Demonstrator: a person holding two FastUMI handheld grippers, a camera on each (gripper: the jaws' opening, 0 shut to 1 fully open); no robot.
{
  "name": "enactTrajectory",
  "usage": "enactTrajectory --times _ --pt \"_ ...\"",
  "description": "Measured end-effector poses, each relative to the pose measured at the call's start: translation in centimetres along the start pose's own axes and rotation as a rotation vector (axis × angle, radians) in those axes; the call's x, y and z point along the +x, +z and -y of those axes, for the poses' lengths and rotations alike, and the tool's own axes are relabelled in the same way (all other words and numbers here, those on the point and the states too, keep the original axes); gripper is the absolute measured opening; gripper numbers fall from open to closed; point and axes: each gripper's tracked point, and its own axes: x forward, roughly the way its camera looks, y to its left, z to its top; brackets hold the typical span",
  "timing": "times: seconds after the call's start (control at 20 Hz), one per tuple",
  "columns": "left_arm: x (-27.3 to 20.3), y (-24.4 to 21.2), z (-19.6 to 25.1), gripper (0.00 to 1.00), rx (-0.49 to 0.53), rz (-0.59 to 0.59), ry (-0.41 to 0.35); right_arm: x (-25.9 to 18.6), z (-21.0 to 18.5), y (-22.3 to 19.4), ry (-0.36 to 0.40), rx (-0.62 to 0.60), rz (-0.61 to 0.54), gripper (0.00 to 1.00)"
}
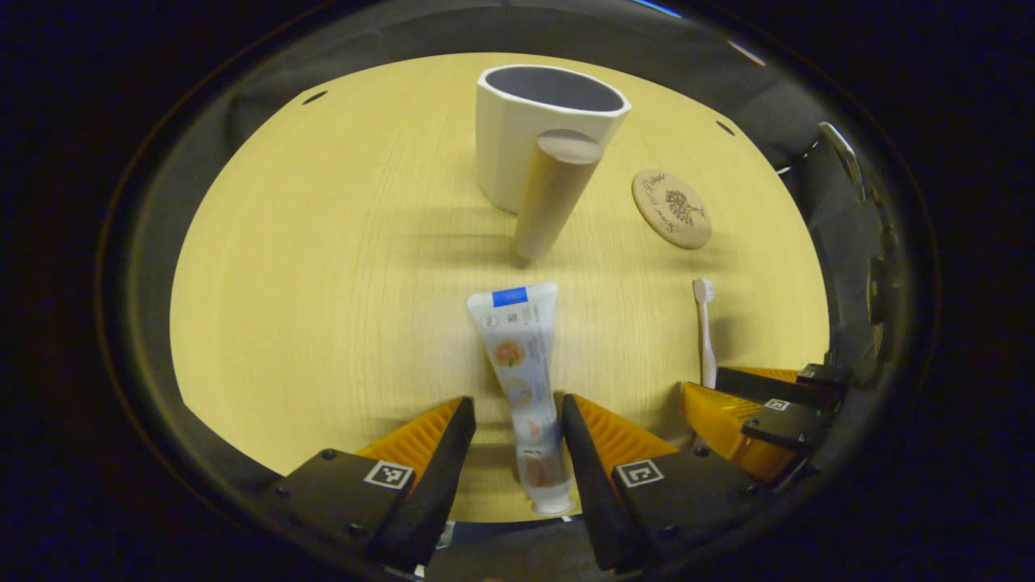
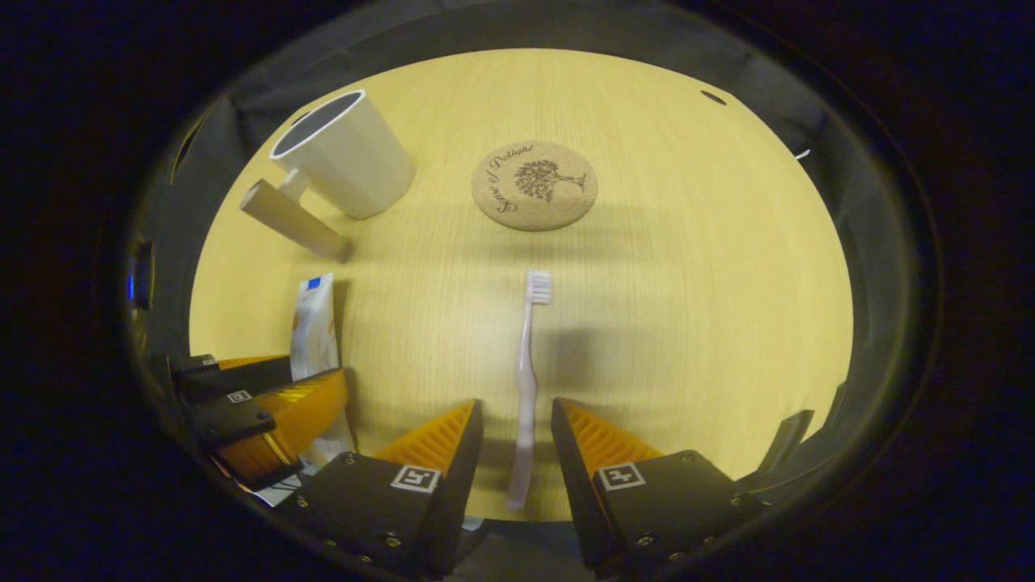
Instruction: Put the toothbrush and toothpaste on the desktop into the cup, then pick up the cup and place it on the coaster on the desktop.
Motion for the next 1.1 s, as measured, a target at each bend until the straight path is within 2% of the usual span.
enactTrajectory --times 0.05,0.1,0.15,0.2,0.25,0.35,0.4,0.45,0.5,0.65,0.7,0.75,0.9,1.1 --pt "0.0 0.0 0.0 0.75 0.007 0.004 0.005 -0.1 0.4 0.0 -0.022 0.016 0.013 0.54" --pt "0.2 0.0 0.0 0.72 0.005 0.005 0.003 -0.1 0.1 -0.3 -0.001 0.021 -0.012 0.37" --pt "0.3 0.1 0.0 0.63 0.006 0.009 0.011 0.0 0.0 -0.3 0.008 0.016 -0.003 0.19" --pt "0.4 0.1 -0.2 0.60 0.005 0.010 0.015 0.1 0.0 -0.4 0.008 0.004 -0.006 0.20" --pt "0.4 0.2 -0.2 0.49 0.005 0.012 0.012 0.0 0.1 -0.5 0.009 -0.011 -0.010 0.25" --pt "0.4 0.2 -0.2 0.51 0.015 0.011 0.008 -0.9 0.5 -0.4 -0.007 -0.027 0.014 0.26" --pt "0.4 0.1 -0.3 0.51 0.006 0.016 0.012 0.7 0.1 -0.6 -0.005 -0.022 0.003 0.20" --pt "0.3 0.3 -0.3 0.36 0.007 0.018 0.014 0.3 0.1 -0.5 0.006 -0.027 0.011 0.09" --pt "0.1 0.1 -0.3 0.32 0.017 0.016 0.013 0.0 0.1 -0.6 0.005 -0.031 0.009 0.09" --pt "0.0 0.1 -0.2 0.31 0.041 0.035 -0.003 0.7 0.2 -0.1 0.002 -0.020 0.049 0.09" --pt "0.1 0.3 -0.1 0.31 0.042 0.057 -0.006 -0.1 0.2 -0.4 0.005 -0.034 0.044 0.06" --pt "0.2 0.2 0.2 0.22 0.047 0.058 -0.019 0.0 0.2 -0.2 0.004 -0.035 0.055 0.05" --pt "0.0 0.4 0.3 0.23 0.053 0.099 -0.037 0.0 0.3 -0.2 0.000 -0.063 0.084 0.05" --pt "-0.4 1.0 0.1 0.22 0.026 0.155 -0.061 -0.3 0.3 0.3 0.010 -0.041 0.131 0.05"
